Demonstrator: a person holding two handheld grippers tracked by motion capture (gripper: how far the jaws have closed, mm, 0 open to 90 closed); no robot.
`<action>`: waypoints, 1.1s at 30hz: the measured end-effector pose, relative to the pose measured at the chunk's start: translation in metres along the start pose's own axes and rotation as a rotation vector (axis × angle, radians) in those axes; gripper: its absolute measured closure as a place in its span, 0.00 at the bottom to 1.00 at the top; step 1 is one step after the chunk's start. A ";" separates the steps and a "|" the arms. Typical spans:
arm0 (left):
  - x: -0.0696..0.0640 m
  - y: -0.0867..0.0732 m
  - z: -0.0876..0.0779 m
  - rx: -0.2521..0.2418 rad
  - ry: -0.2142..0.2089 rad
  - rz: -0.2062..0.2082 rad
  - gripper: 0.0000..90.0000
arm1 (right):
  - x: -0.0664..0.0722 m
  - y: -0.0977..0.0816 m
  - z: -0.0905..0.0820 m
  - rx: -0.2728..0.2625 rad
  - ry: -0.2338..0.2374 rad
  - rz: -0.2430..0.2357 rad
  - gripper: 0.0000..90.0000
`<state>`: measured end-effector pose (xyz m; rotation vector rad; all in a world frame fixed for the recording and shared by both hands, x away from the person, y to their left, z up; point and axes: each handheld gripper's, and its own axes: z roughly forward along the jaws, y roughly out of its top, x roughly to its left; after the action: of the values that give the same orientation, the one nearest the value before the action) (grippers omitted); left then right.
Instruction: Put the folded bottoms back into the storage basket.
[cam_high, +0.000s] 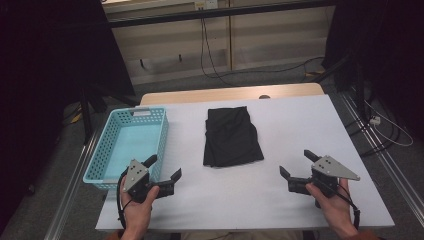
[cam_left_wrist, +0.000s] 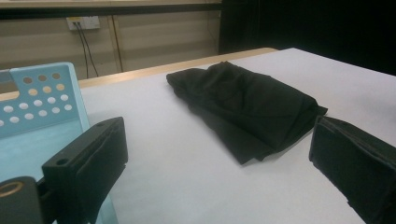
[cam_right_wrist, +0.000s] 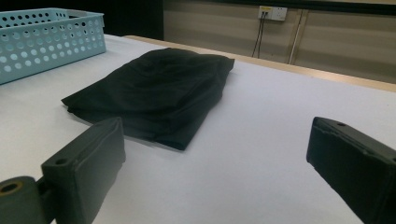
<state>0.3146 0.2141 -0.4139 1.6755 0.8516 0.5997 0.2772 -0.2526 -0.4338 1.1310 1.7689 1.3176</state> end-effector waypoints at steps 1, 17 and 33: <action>0.001 0.000 0.000 0.002 -0.002 0.003 0.05 | 0.000 0.000 0.000 0.000 0.005 -0.003 0.05; 0.000 -0.001 0.002 0.031 -0.002 0.002 0.05 | 0.005 0.001 0.010 0.066 0.098 0.002 0.05; -0.007 -0.001 0.006 0.047 -0.053 0.021 0.05 | 0.023 0.003 0.020 0.138 0.211 -0.053 0.08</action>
<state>0.3146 0.2053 -0.4164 1.7373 0.8167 0.5506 0.2858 -0.2232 -0.4363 1.0417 2.0558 1.3415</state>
